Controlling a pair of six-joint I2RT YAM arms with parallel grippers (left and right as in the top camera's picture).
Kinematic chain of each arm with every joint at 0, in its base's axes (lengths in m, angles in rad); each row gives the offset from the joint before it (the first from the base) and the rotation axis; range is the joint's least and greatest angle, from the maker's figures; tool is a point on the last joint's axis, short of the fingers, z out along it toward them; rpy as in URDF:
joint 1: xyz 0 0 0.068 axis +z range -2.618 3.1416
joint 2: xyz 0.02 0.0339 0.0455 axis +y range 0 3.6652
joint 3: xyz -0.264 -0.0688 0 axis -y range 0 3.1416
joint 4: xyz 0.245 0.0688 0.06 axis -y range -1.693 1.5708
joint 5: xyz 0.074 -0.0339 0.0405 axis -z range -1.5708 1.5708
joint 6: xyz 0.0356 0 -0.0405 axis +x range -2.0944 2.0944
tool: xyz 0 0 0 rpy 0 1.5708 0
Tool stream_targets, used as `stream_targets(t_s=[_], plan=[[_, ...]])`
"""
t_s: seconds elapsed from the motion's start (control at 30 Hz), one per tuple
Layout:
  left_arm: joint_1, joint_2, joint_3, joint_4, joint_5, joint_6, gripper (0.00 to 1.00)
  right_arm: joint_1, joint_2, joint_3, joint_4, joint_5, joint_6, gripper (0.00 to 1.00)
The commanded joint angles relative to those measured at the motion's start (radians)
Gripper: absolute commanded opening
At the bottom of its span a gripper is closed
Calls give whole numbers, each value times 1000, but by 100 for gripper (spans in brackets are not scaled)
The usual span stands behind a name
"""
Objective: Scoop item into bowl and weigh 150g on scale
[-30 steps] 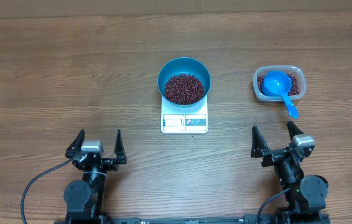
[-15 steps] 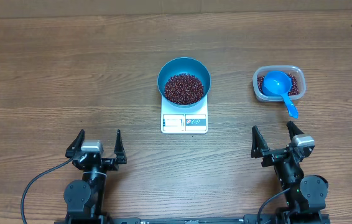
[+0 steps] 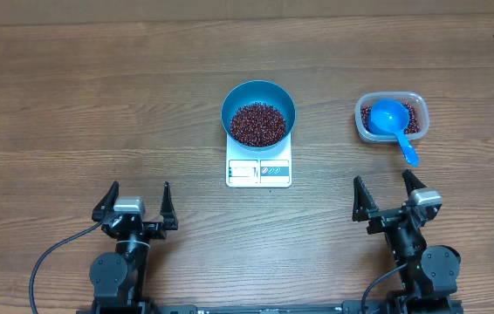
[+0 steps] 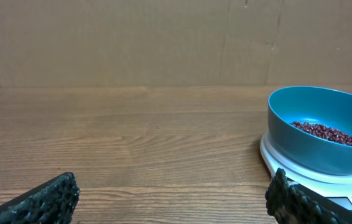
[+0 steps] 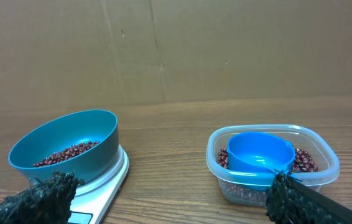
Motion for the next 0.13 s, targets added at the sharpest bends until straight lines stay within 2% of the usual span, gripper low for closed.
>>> stream_targets(t_s=[0.0,0.1], plan=[[11,-9,-4,-2,-7,8,100,-2,-12,-11,2,13,-7,100],[11,-9,-4,-2,-7,9,99,-2,-12,-11,2,13,-7,100]])
